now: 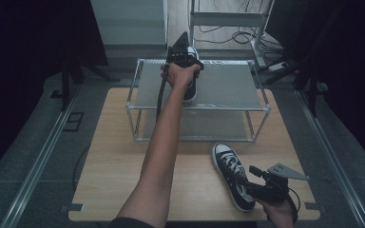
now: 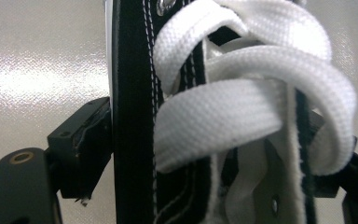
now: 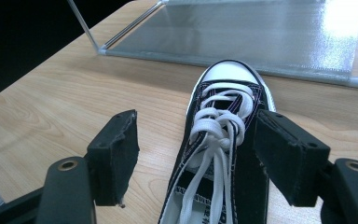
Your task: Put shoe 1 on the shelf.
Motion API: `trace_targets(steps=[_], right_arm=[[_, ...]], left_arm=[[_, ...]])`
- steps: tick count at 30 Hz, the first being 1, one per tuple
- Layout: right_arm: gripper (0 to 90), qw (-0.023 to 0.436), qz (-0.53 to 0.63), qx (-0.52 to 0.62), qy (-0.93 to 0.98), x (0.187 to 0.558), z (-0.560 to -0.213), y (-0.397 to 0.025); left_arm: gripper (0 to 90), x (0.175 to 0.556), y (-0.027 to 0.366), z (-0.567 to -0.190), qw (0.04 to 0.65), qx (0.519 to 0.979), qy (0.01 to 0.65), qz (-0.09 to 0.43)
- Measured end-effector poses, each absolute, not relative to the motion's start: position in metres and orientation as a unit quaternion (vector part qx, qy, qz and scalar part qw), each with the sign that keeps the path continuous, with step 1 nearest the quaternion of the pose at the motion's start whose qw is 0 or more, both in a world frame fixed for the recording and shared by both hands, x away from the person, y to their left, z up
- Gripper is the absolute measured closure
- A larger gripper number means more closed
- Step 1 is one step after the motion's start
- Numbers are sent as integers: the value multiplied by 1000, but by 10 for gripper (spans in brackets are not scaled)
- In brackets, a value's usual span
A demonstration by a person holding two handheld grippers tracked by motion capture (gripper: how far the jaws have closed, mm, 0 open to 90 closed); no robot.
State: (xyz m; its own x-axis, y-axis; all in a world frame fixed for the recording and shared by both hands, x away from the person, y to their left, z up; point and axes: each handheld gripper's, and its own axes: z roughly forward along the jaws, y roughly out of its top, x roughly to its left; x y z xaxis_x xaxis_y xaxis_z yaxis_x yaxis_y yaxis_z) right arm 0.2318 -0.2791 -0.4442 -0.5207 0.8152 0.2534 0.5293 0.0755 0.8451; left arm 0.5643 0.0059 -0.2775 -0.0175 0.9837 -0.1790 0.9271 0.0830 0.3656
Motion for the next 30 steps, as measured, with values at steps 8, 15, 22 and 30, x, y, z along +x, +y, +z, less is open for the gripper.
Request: trace_targets(steps=[8, 15, 22, 30], right_arm=[[309, 145, 493, 467, 719, 232, -444, -279], [308, 145, 493, 468, 720, 232, -445, -279], [307, 145, 492, 468, 720, 232, -445, -279], [306, 145, 490, 468, 721, 233, -446, -279]], left_arm=[[166, 567, 7, -279, 190, 669, 715, 70], [165, 569, 8, -280, 186, 665, 721, 64], [162, 571, 8, -282, 183, 666, 720, 59], [155, 575, 10, -288, 180, 664, 724, 45]])
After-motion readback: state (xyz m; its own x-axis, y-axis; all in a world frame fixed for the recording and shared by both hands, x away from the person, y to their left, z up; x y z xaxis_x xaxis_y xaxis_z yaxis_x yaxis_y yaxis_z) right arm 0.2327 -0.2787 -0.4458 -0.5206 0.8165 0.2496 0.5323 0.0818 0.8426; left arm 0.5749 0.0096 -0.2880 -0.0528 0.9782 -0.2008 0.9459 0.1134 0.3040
